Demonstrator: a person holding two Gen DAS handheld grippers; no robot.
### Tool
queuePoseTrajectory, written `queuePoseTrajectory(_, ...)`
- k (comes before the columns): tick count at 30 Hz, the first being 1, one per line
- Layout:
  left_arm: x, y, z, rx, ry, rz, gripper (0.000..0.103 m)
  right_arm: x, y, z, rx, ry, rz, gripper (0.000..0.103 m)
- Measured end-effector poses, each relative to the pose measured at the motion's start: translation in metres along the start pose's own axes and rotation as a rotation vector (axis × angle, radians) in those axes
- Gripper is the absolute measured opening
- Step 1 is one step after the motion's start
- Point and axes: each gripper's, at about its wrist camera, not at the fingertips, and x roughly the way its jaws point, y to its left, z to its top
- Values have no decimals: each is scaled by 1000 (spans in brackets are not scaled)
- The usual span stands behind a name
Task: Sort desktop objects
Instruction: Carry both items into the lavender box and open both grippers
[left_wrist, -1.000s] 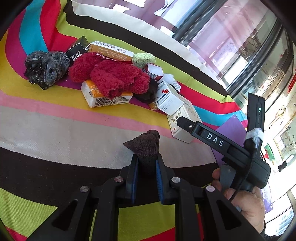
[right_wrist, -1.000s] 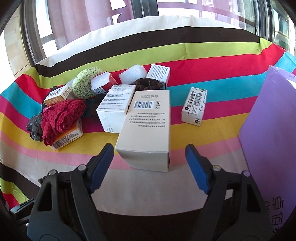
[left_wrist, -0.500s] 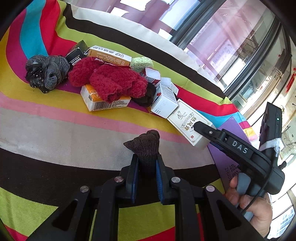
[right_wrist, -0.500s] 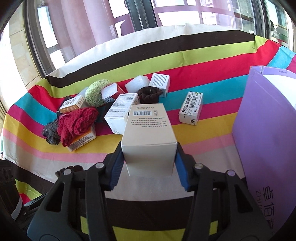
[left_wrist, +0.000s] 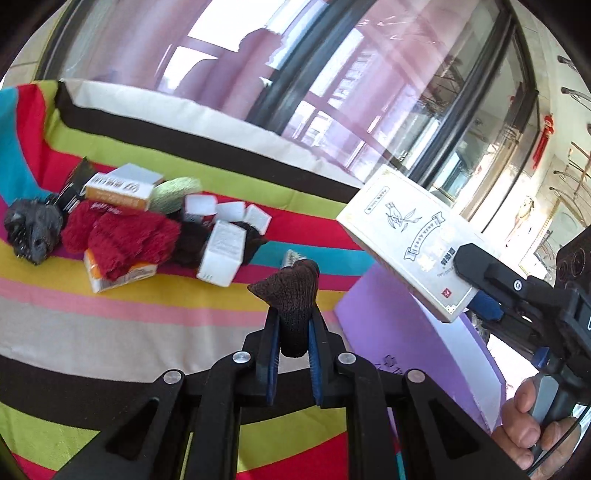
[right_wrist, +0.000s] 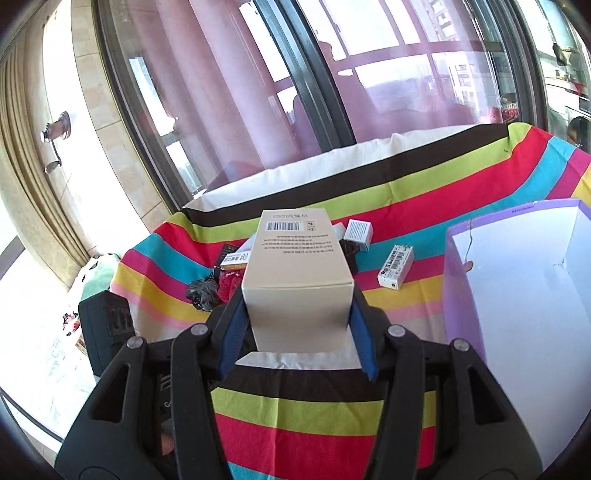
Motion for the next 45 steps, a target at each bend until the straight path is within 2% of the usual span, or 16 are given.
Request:
queuePoseTrajectory(3, 6, -42, 10, 75, -17, -75, 14, -30, -13, 9, -6, -41, -13, 54)
queuePoseTrajectory(5, 13, -72, 14, 129, -20, -128, 14, -46, -26, 13, -5, -66, -53, 54)
queuePoseTrajectory(9, 36, -125, 13, 207, 7, -233, 14, -69, -68, 18, 15, -82, -186, 54)
queuePoseTrajectory(14, 49, -173, 0, 291, 40, -304, 14, -85, -133, 15, 83, -52, -378, 54)
queuePoseTrajectory(19, 69, -209, -19, 363, 102, -327, 14, -106, -180, 8, 144, -28, -473, 54)
queuePoseTrajectory(25, 98, -229, -41, 428, 187, -281, 14, -111, -206, -1, 171, 9, -495, 54)
queuePoseTrajectory(31, 115, -237, -57, 531, 229, -157, 14, -105, -222, -11, 200, 64, -495, 55)
queuePoseTrajectory(38, 114, -233, -59, 537, 246, -139, 16, -105, -222, -14, 202, 71, -498, 57)
queuePoseTrajectory(41, 112, -233, -59, 539, 237, -132, 26, -105, -221, -14, 200, 68, -502, 63)
queuePoseTrajectory(45, 108, -229, -55, 527, 211, -130, 58, -106, -218, -14, 192, 59, -508, 73)
